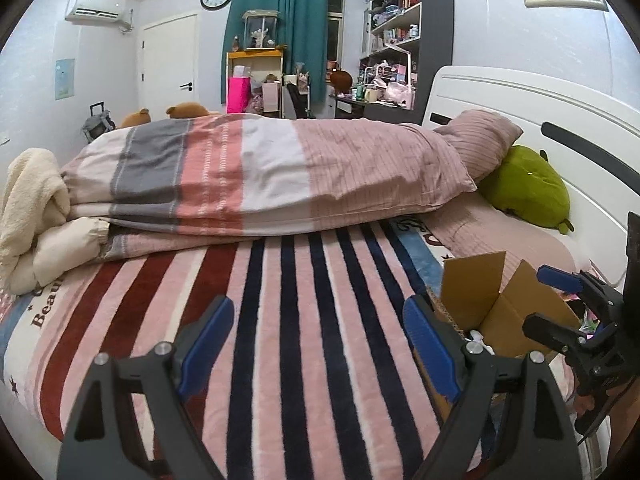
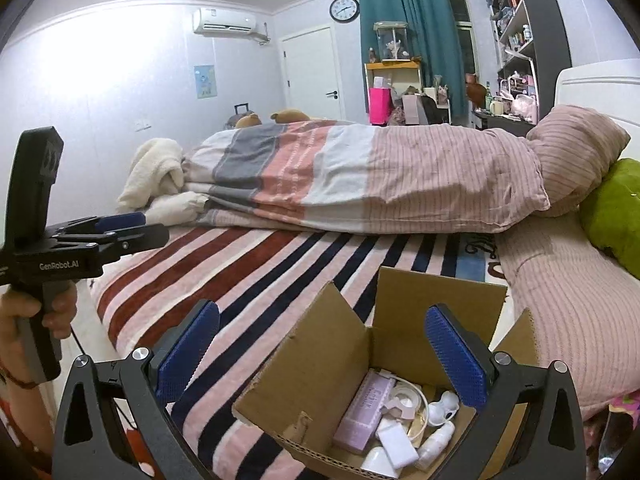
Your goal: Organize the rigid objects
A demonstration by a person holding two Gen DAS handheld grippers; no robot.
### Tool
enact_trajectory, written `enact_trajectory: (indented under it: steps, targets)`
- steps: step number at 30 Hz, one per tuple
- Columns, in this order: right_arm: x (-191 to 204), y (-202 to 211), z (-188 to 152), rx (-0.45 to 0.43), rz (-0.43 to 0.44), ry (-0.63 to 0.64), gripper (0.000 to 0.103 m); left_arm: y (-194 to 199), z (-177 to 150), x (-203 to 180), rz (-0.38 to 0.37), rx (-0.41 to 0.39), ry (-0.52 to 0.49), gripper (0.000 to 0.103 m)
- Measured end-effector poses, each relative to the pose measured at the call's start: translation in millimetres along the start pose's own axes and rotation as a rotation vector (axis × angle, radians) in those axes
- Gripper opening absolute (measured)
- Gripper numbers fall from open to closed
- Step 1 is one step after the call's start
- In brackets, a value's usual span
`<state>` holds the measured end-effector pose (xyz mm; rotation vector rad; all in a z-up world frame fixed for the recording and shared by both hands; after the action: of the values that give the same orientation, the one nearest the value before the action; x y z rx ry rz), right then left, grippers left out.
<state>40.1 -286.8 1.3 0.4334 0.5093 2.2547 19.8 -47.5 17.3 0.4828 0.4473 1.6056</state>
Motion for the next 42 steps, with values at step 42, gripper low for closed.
enact_trajectory:
  steps: [42]
  targets:
    - [5.5,7.8,4.3,-0.013,-0.016,0.042,0.103,-1.6,-1.5,5.0,0.007,-0.005,0.003,0.085]
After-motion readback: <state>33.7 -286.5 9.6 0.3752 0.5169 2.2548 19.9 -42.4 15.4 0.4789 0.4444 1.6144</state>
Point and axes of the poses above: each gripper's, at about its wrist camera, not at the fingertips, and y roughly against the way its jaws point, x to its left, z to its top, the point moved 1 cm from there along -y, roughly the way its jaws point, and after that the axes turned 11 degrees about z, right-handed, at the moved point
